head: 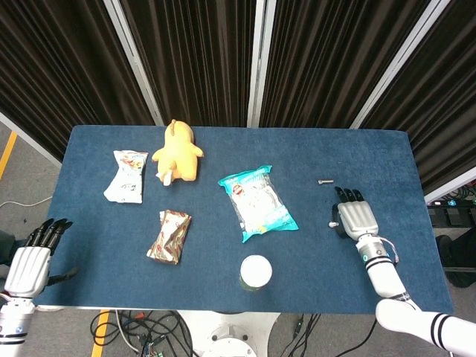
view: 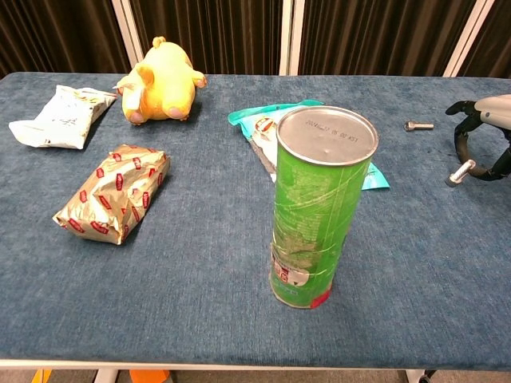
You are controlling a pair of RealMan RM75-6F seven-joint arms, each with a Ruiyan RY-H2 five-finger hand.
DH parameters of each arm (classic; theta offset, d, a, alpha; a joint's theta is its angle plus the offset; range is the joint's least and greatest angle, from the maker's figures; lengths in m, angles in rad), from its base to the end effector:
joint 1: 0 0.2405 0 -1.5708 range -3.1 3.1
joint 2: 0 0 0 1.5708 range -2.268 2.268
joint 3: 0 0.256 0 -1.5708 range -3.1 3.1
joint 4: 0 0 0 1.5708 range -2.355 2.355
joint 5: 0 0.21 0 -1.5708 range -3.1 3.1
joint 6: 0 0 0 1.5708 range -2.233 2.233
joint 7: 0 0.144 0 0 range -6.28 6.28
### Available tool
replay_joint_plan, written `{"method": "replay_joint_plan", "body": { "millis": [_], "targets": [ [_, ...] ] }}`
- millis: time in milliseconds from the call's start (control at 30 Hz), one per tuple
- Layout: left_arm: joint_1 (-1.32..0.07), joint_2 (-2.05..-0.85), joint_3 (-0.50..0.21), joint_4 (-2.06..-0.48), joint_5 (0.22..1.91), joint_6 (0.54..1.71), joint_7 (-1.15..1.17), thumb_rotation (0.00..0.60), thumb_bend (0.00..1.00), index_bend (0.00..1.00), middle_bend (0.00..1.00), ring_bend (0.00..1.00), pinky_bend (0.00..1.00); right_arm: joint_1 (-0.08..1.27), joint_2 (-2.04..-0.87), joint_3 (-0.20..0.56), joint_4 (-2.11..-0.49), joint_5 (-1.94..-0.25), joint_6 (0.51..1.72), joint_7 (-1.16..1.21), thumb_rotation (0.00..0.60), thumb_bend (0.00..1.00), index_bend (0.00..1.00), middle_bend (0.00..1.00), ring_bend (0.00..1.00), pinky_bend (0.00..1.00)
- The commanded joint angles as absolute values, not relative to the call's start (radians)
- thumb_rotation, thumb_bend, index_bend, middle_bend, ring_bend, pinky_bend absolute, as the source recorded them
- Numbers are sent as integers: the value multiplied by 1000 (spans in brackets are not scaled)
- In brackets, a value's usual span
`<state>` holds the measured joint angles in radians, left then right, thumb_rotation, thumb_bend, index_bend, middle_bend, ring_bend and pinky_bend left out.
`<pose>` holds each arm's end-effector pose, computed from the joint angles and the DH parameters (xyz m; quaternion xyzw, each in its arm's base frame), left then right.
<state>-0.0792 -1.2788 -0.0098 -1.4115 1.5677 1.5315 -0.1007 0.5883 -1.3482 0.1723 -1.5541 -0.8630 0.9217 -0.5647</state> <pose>-0.3266 0.1723 0.1217 -0.5991 -0.3917 -0.4177 0.5597 -0.2472 -0.3291 0.0450 0.7082 -0.4192 0.2188 0.5242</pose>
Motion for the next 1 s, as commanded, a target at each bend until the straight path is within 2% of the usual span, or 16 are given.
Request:
{"method": "replay_joint_plan", "body": {
  "millis": [33,233,300,367,467,633,800,1000],
  "targets": [
    [-79,-1280,-10,-1409,1566,1531,-103,600,10,143,123,51,168,600,-1351,167,-1547,-848,918,-563,600,271,648,31,0,0],
    [-78,-1281,-10,-1404,1565,1531,-109,600,9,143,123,51,168,612,-1352,158,-1542,-840,920,-550,600,269,647,32,0,0],
    [-77,-1281,-9,-1403,1564,1531,-111,600,9,143,123,51,168,615,-1352,155,-1540,-842,921,-542,600,262,618,32,0,0],
    [-77,-1282,-9,-1402,1564,1531,-112,600,9,143,123,51,168,617,-1352,152,-1538,-845,922,-534,600,251,573,32,0,0],
    [-76,-1282,-9,-1401,1562,1531,-115,600,9,143,123,51,167,620,-1349,148,-1538,-847,922,-523,600,229,442,23,0,0],
    [-76,-1281,-9,-1401,1562,1530,-116,600,9,143,123,51,168,621,-1344,143,-1535,-852,927,-504,600,224,290,17,0,0],
    [-76,-1282,-9,-1400,1562,1530,-116,600,9,143,123,51,168,617,-1333,140,-1544,-864,943,-483,600,223,230,14,0,0],
    [-77,-1279,-9,-1402,1563,1531,-117,600,9,143,123,51,168,597,-1310,159,-1535,-920,1014,-436,600,223,222,20,0,0]
  ]
}}
